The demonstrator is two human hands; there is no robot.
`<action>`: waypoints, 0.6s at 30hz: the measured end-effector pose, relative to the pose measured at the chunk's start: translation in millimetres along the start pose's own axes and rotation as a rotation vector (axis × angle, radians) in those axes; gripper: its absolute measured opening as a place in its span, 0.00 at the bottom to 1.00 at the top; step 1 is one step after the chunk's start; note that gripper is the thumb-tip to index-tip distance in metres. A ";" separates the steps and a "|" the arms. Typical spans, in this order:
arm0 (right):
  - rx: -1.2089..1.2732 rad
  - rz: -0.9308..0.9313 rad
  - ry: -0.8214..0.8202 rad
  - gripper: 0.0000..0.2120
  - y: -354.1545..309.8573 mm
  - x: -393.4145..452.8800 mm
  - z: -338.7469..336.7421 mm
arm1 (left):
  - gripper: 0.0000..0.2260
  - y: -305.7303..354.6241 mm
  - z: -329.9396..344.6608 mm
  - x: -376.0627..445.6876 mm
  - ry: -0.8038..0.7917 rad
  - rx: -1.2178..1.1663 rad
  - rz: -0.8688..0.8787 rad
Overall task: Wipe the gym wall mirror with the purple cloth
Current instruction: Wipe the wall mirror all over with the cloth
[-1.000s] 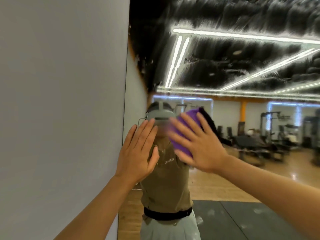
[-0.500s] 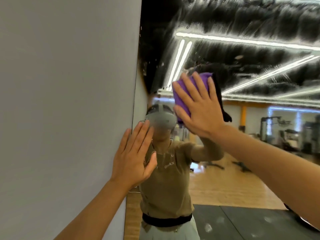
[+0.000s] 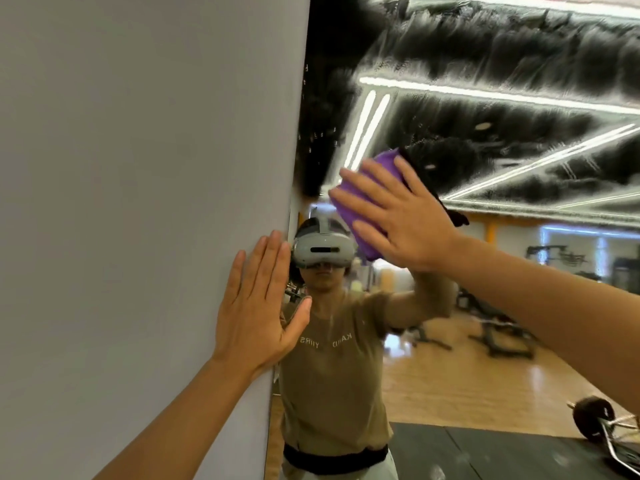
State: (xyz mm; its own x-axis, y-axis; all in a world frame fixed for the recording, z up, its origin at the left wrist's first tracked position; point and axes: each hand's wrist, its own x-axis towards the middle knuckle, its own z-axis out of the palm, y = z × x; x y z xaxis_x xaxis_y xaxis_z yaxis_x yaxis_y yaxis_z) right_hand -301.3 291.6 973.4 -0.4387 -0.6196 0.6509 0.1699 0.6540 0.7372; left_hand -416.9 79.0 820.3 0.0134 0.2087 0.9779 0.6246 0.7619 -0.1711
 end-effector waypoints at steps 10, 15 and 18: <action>-0.033 -0.207 -0.058 0.26 -83.8 -44.1 12.0 | 0.31 -4.0 5.2 -3.5 0.030 -0.090 0.011; -0.006 -0.365 -0.106 0.26 -47.4 -11.5 5.5 | 0.31 -4.2 4.1 -4.1 0.041 -0.119 0.007; 0.012 -0.104 -0.010 0.27 -24.0 37.8 -4.7 | 0.30 -2.7 2.5 -3.1 0.039 -0.116 -0.004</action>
State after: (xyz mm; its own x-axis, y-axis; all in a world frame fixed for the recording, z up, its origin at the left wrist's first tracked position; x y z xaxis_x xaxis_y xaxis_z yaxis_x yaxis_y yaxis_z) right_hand -317.8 250.4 981.2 -0.4622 -0.6801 0.5691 0.1126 0.5916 0.7984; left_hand -420.6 77.9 817.5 0.0399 0.1797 0.9829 0.7107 0.6864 -0.1543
